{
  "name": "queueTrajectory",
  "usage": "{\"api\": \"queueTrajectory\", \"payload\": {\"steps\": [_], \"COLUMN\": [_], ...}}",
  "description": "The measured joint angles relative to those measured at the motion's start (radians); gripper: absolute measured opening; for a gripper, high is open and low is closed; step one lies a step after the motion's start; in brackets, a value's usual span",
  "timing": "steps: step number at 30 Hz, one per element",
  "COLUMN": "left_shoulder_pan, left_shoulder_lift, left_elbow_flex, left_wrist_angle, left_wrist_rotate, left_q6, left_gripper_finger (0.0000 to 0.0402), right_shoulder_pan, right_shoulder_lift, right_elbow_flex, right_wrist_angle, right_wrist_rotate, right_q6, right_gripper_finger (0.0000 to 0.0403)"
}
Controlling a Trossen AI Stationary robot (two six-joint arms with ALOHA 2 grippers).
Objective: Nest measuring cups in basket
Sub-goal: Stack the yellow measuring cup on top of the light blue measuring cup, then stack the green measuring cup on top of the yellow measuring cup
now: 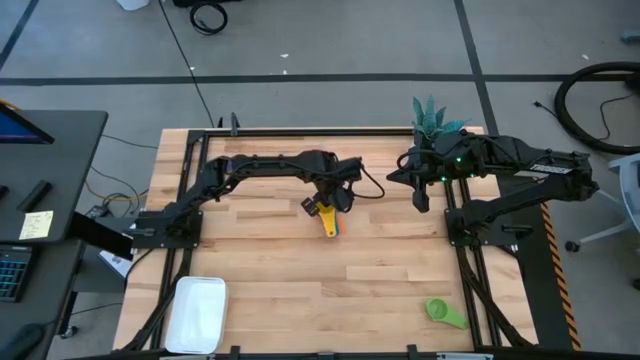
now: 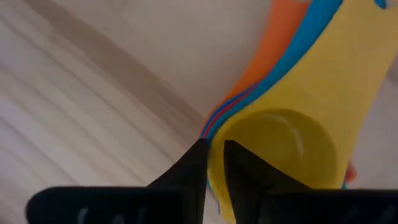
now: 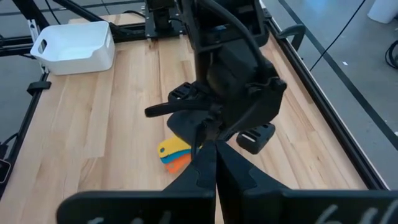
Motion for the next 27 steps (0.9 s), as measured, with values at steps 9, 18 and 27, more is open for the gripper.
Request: {"api": "queueTrajectory", "payload": {"steps": [9,18,27], "left_shoulder_pan": [-0.035,-0.032,-0.034], "left_shoulder_lift": [-0.006,-0.007,-0.12], "left_elbow_flex": [0.003,0.237,0.354], "left_wrist_angle": [-0.01,-0.155,-0.153], "left_wrist_rotate": [-0.249,-0.288,-0.269], "left_q6": [-0.025,-0.2,-0.401], "left_gripper_finger": [0.0064,0.0065,0.0066], "right_shoulder_pan": [0.0,0.002,0.066], "right_shoulder_lift": [0.0,-0.012,-0.066], "right_elbow_flex": [0.0,0.0,0.021], "right_wrist_angle": [0.0,-0.027,-0.189], "right_wrist_rotate": [0.0,-0.012,-0.026], "right_q6": [0.0,-0.008,0.027], "right_gripper_finger": [0.0004,0.0004,0.0003]}}
